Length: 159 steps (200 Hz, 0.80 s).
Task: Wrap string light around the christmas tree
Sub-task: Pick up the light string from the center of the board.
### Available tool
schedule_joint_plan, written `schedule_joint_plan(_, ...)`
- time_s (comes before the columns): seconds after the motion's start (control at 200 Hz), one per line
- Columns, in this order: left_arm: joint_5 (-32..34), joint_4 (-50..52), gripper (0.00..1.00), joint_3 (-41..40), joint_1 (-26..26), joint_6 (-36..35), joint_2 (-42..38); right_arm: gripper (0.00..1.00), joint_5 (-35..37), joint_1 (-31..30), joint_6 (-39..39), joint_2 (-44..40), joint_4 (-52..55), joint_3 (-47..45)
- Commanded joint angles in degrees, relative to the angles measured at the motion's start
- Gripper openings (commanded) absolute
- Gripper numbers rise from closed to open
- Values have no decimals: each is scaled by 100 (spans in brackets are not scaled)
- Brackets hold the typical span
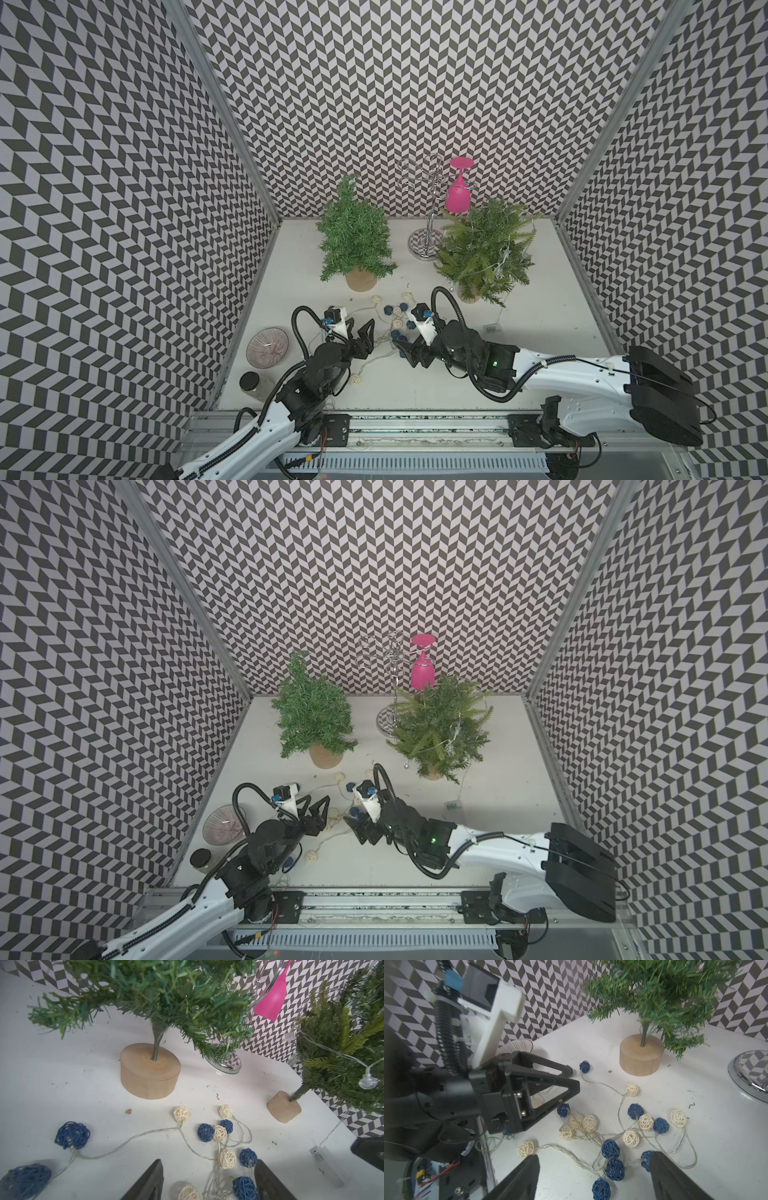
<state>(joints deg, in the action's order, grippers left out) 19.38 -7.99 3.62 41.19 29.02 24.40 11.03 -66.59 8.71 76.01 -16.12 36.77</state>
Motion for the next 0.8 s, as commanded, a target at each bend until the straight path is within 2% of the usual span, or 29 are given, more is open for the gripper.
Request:
schedule_joint_plan(0.0, -105, -20, 71, 16, -24, 366, -228, 80, -25, 5, 268, 144, -507, -283)
schedule_joint_plan(0.095, -274, -50, 71, -74, -28, 680, 192, 77, 61, 21, 302, 507, -618, -311)
schedule_joint_plan(0.255, -582, -303, 74, -153, 55, 879, 1114, 71, -261, 43, 398, 1250, -820, -67)
schedule_joint_plan(0.375, -339, -718, 72, -319, 249, 1039, 1433, 62, -158, 247, 555, 1720, -844, 57)
schedule_joint_plan(0.431, -294, -734, 71, -309, 277, 1049, 1590, 57, -414, 454, 663, 1877, -971, 65)
schedule_joint_plan(0.486, -181, -606, 67, -223, 296, 1036, 1705, 49, -593, 571, 737, 1959, -1051, 118)
schedule_joint_plan(0.541, -112, -676, 62, -239, 322, 1053, 1715, 47, -385, 566, 766, 2032, -1086, 158)
schedule_joint_plan(0.631, -313, -1031, 47, -393, 363, 1026, 1747, 44, -399, 565, 773, 2251, -1291, 229)
schedule_joint_plan(0.731, -288, -919, 44, -371, 366, 1002, 1733, 38, -440, 503, 720, 2654, -1115, 536)
schedule_joint_plan(0.791, -271, -824, 38, -336, 364, 952, 1668, 35, -270, 496, 768, 2777, -1047, 611)
